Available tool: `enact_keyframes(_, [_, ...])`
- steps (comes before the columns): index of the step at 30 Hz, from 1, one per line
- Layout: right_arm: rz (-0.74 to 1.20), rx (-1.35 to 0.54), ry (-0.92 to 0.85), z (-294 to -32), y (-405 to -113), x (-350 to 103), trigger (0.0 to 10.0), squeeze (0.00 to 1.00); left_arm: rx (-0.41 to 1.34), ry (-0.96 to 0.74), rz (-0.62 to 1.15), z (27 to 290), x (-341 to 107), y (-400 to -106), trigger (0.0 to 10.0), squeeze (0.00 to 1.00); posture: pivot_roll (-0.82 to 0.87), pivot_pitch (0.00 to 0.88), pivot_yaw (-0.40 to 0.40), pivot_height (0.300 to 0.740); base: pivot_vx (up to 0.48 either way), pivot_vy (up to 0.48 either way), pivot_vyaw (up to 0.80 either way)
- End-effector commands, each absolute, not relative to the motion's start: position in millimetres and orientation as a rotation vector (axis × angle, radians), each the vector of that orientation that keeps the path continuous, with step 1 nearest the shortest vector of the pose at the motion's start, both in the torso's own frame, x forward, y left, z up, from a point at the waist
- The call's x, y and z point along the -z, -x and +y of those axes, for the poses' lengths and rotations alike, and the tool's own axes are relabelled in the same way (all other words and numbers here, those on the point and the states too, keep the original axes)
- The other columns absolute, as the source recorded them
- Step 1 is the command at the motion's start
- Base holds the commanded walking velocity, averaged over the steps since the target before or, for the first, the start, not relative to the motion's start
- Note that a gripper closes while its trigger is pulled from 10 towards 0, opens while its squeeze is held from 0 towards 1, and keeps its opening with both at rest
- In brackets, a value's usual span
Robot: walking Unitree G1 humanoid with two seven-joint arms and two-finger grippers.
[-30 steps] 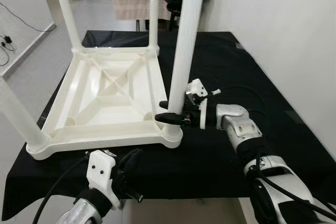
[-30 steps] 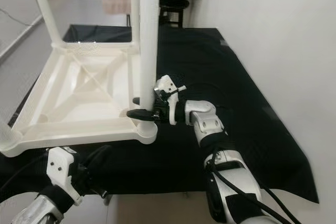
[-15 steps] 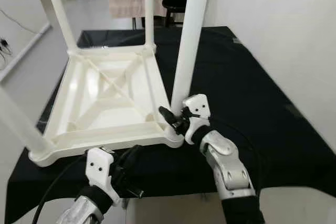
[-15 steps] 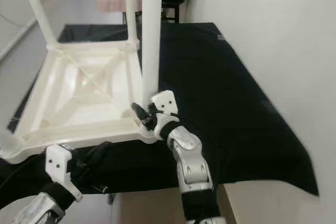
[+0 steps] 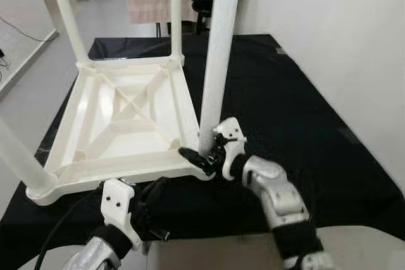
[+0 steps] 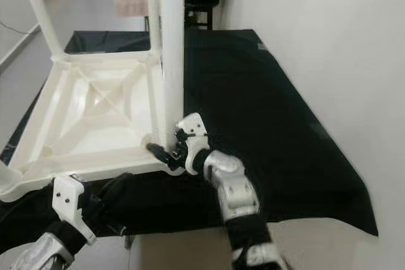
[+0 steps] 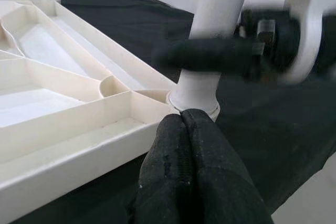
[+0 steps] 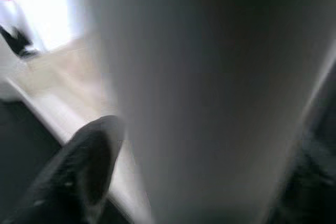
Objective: Building children table
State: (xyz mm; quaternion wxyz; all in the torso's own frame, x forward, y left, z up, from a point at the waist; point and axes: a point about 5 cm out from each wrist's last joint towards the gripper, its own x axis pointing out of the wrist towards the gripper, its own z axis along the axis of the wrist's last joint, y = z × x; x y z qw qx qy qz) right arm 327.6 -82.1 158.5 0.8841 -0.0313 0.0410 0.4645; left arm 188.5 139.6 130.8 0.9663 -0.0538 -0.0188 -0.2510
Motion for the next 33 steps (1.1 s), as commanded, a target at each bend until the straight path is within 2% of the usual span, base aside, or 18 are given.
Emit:
enact_keyframes(1, [0.069,-1.089,0.061,-77.9,-333.4,-165.0,10.0,0.0,0.508,0.108,-0.015,138.8,-125.9,-188.8,10.0,0.0,0.11,0.043,-0.059,0.74,0.0,0.0,0.0])
enact_keyframes(4, [0.093,-1.285,0.128,-85.0,-344.6,-172.0,10.0,0.0,0.507,0.107,-0.015,137.8,-125.2,-189.2,10.0,0.0,0.12,0.04,-0.061,0.74,0.0,0.0,0.0])
enact_keyframes(7, [0.141,-1.373,0.132,-88.8,-348.0,-174.7,10.0,0.0,0.507,0.106,-0.014,137.4,-124.8,-189.3,10.0,0.0,0.12,0.038,-0.058,0.74,0.0,0.0,0.0])
enact_keyframes(12, [0.2,-1.418,0.089,-95.0,-355.5,-180.3,10.0,0.0,0.508,0.106,-0.012,137.0,-124.2,-189.1,10.0,0.0,0.12,0.037,-0.059,0.74,0.0,0.0,0.0])
enact_keyframes(13, [0.215,-1.433,0.073,-97.4,-356.8,-181.0,2.2,0.0,0.508,0.106,-0.011,136.8,-124.0,-189.0,10.0,0.0,0.13,0.036,-0.06,0.74,0.0,0.0,0.0])
enact_keyframes(14, [0.225,-1.445,0.072,-100.7,-356.7,-180.1,0.0,0.0,0.508,0.107,-0.011,136.5,-123.9,-188.9,10.0,0.0,0.13,0.037,-0.06,0.74,0.0,0.0,0.0])
enact_keyframes(23, [0.206,-1.468,0.093,-113.7,-353.6,-172.2,0.0,0.0,0.509,0.113,-0.013,135.3,-124.1,-187.9,10.0,0.0,0.12,0.041,-0.058,0.74,0.0,0.0,0.0])
enact_keyframes(28, [0.115,-1.342,0.143,-128.7,-335.5,-166.2,0.0,0.0,0.513,0.117,-0.015,135.6,-125.8,-185.4,10.0,0.0,0.1,0.062,-0.066,0.74,0.0,0.0,0.0])
enact_keyframes(29, [0.121,-1.263,0.146,-124.8,-328.5,-162.0,0.0,0.0,0.513,0.117,-0.015,136.1,-126.2,-184.7,10.0,0.0,0.11,0.069,-0.07,0.74,0.0,0.0,0.0])
enact_keyframes(30, [0.121,-1.263,0.146,-124.8,-328.5,-162.0,0.0,0.0,0.513,0.117,-0.015,136.1,-126.2,-184.7,10.0,0.0,0.11,0.069,-0.07,0.74,0.0,0.0,0.0])
enact_keyframes(31, [0.13,-1.154,0.148,-116.4,-323.4,-155.6,0.0,0.0,0.512,0.116,-0.015,137.0,-126.5,-184.1,10.0,0.0,0.1,0.073,-0.07,0.74,0.0,0.0,0.0])
enact_keyframes(32, [0.13,-1.154,0.148,-116.4,-323.4,-155.6,0.0,0.0,0.512,0.116,-0.015,137.0,-126.5,-184.1,10.0,0.0,0.1,0.073,-0.07,0.74,0.0,0.0,0.0])
enact_keyframes(33, [0.158,-0.811,0.094,-102.5,-323.5,-141.4,0.0,0.0,0.509,0.117,-0.015,138.1,-127.0,-183.7,10.0,0.0,0.09,0.079,-0.065,0.74,0.0,0.0,0.0])
